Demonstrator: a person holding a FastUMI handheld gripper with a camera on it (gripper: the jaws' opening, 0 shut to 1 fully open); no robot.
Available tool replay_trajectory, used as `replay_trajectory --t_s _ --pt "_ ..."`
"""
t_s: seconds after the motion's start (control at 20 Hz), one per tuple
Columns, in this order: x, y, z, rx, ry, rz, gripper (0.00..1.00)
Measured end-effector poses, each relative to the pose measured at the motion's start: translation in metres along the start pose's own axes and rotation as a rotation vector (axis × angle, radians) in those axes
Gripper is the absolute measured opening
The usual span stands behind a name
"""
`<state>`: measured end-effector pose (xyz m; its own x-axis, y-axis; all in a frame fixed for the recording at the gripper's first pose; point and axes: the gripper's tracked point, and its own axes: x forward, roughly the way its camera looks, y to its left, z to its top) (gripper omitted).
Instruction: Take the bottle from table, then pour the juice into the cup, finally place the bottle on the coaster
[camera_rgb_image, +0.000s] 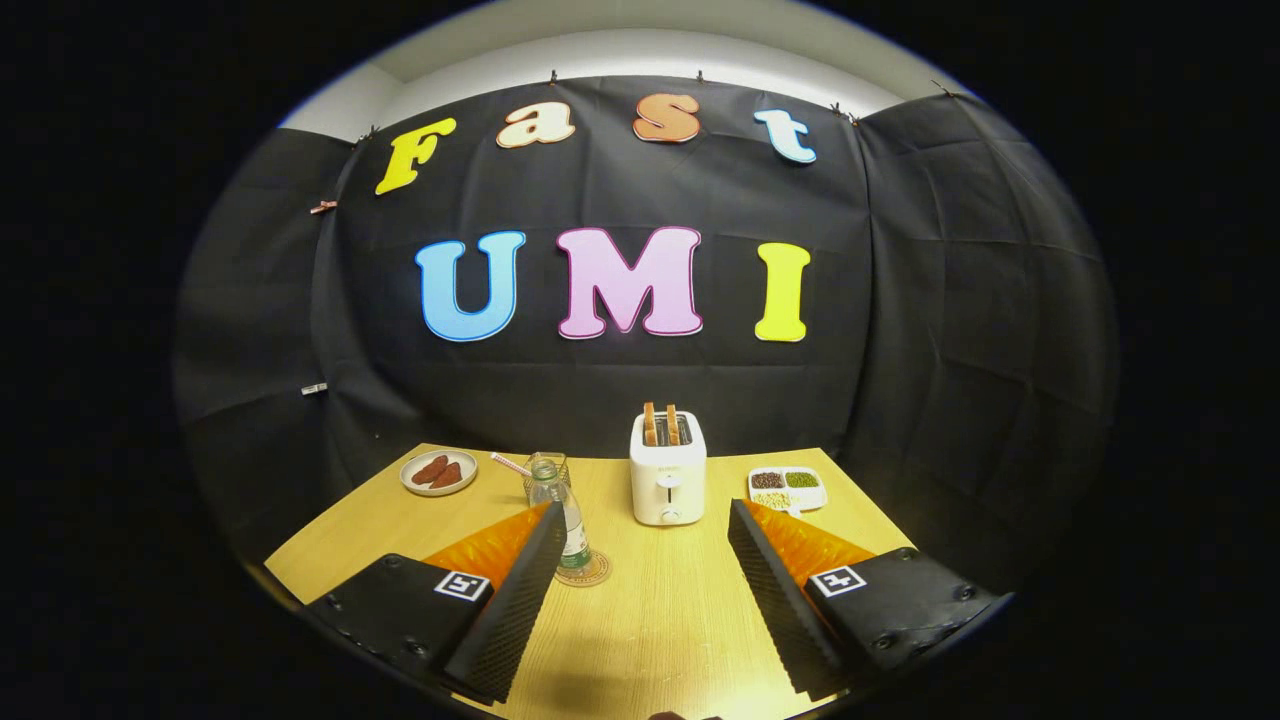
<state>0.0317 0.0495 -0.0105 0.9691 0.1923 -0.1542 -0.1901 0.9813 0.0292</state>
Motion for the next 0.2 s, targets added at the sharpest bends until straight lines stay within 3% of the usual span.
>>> replay_trajectory --t_s 0.2 --pt "0.0115 -0.0083 -0.0016 0.006 0.008 0.011 0.99"
